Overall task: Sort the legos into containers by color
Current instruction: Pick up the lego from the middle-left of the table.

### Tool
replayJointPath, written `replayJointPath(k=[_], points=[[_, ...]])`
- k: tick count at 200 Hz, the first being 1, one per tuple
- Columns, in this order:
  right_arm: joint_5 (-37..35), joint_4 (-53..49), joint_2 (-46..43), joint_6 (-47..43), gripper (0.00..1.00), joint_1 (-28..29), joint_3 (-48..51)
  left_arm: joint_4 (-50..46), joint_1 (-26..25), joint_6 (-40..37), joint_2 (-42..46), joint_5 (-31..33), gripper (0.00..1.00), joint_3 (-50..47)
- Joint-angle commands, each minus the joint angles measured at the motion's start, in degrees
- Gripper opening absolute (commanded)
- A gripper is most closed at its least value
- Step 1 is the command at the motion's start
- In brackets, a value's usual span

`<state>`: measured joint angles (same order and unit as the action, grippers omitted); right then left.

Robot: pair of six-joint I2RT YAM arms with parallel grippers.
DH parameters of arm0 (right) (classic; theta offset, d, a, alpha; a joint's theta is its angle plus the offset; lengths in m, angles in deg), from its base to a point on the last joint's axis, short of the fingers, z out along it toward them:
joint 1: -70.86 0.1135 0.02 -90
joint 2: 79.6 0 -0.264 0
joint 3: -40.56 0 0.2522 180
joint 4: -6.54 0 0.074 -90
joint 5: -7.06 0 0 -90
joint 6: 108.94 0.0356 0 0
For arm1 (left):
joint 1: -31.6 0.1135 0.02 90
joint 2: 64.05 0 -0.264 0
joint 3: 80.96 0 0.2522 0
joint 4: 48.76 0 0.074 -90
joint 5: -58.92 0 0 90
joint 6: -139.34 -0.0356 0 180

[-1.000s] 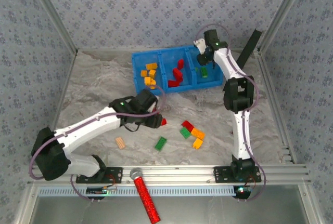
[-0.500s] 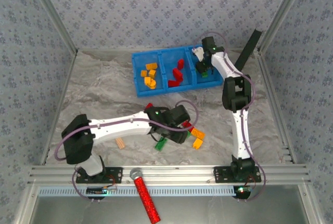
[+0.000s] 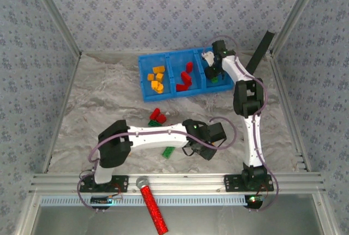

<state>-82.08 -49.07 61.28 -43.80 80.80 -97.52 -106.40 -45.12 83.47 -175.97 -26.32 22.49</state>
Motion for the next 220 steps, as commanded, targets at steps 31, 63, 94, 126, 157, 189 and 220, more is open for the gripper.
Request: replayJointPath(k=[31, 63, 94, 126, 157, 189, 220], points=[[1.8, -1.3, -5.6, 1.0, 0.55, -1.2, 1.9, -4.6, -0.8, -1.5, -5.4, 2.5, 0.60, 4.5], [2.0, -0.9, -6.5, 1.5, 0.58, -1.3, 2.2, -4.2, -0.8, -2.0, -8.0, 3.1, 0.60, 5.9], [2.0, -2.2, -6.0, 2.5, 0.63, -1.2, -0.7, -3.0, -1.2, -1.9, -9.7, 1.5, 0.60, 7.0], [1.8, -2.8, -6.4, 2.8, 0.70, -1.1, -2.1, -2.5, -1.3, -1.6, -11.5, 0.5, 0.59, 7.7], [1.8, -3.3, -7.7, 3.8, 0.74, -1.1, -2.1, -2.3, -1.3, -1.3, -13.1, -0.6, 0.57, 8.4], [1.7, -4.0, -9.1, 4.4, 0.76, -1.2, -1.4, -2.6, -1.3, -1.2, -14.3, -0.8, 0.53, 8.6], [1.9, -4.3, -10.8, 5.0, 0.76, -1.5, -0.3, -2.2, -1.3, -0.9, -14.3, -0.5, 0.40, 8.1]])
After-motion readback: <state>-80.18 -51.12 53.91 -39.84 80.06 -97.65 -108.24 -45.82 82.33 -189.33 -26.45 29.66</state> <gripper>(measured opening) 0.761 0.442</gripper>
